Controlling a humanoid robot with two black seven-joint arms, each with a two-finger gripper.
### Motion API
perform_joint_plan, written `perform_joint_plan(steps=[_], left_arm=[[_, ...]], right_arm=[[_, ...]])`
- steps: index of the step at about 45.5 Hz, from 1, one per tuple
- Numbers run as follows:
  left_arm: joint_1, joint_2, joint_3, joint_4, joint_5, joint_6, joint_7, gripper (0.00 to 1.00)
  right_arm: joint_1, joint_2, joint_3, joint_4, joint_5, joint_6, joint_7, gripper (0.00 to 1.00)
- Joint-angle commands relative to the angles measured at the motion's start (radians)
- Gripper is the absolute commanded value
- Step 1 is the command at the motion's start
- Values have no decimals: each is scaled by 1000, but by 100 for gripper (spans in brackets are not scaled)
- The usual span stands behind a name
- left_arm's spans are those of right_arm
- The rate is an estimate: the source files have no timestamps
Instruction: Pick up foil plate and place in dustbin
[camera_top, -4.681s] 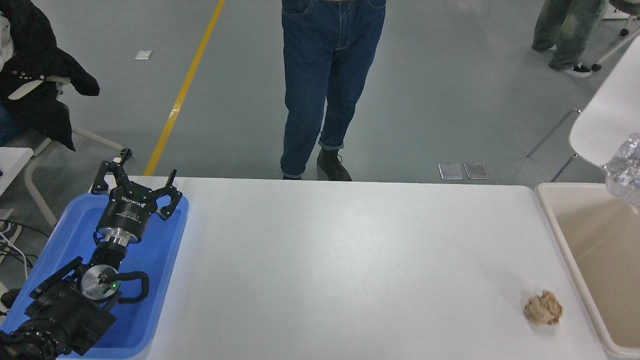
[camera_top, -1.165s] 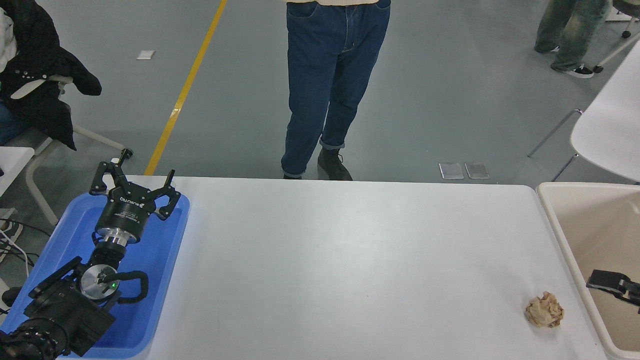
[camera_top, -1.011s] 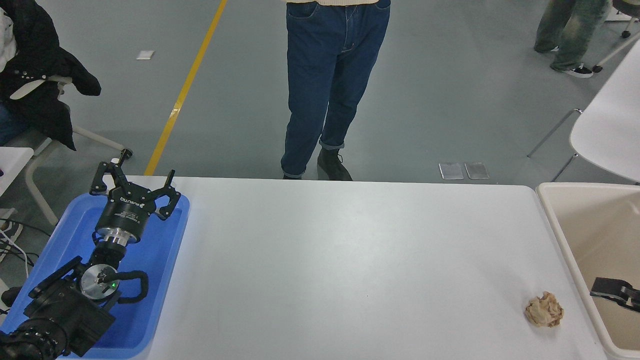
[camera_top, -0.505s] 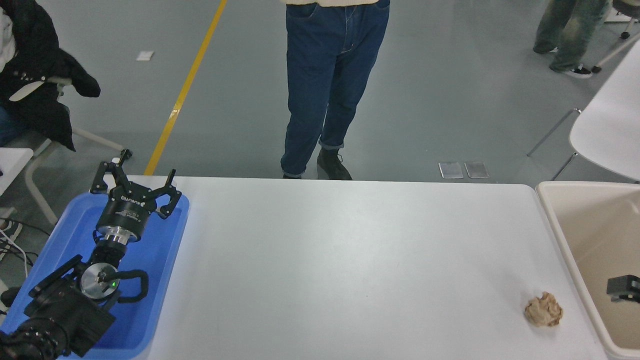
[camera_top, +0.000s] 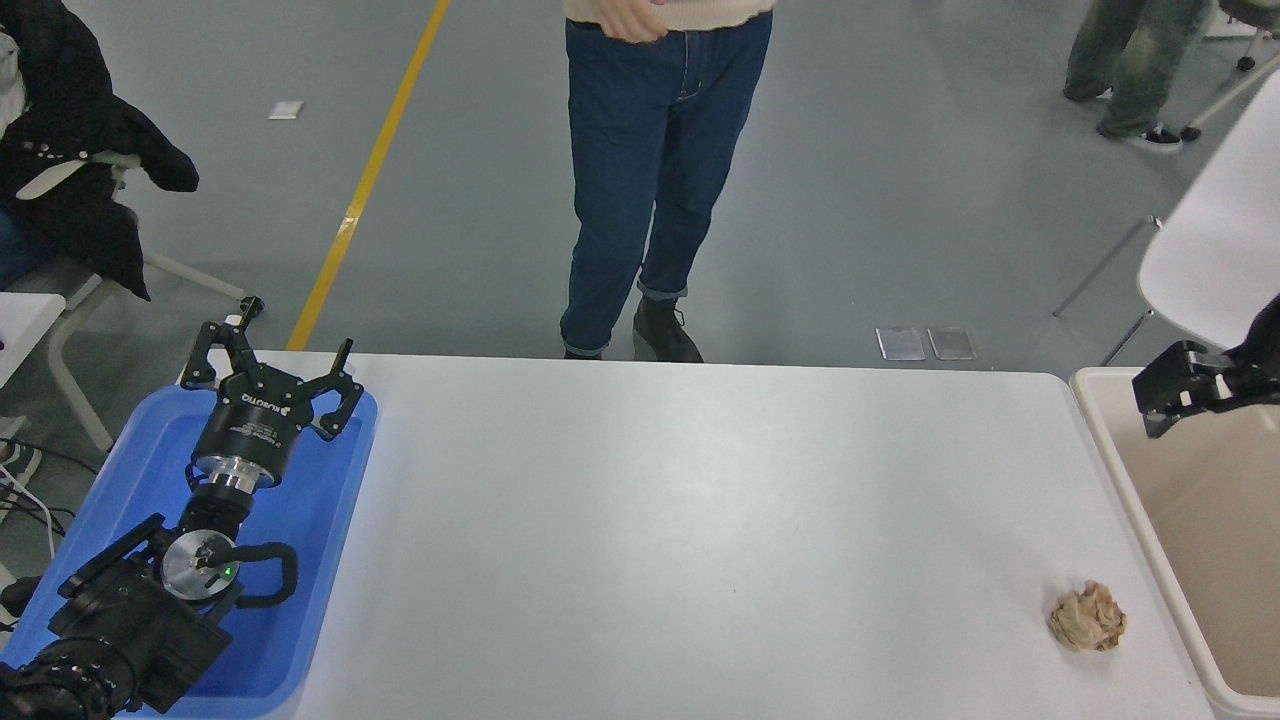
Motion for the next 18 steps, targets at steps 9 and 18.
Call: perform_joint_plan(steps=[9,18], left_arm=[[-1,0,0,2,0,0,-1,100],[-1,0,0,2,0,0,-1,100]], right_arm=[[104,130,12,-1,99,30,3,100],[92,133,8,-4,104,30,3,100]])
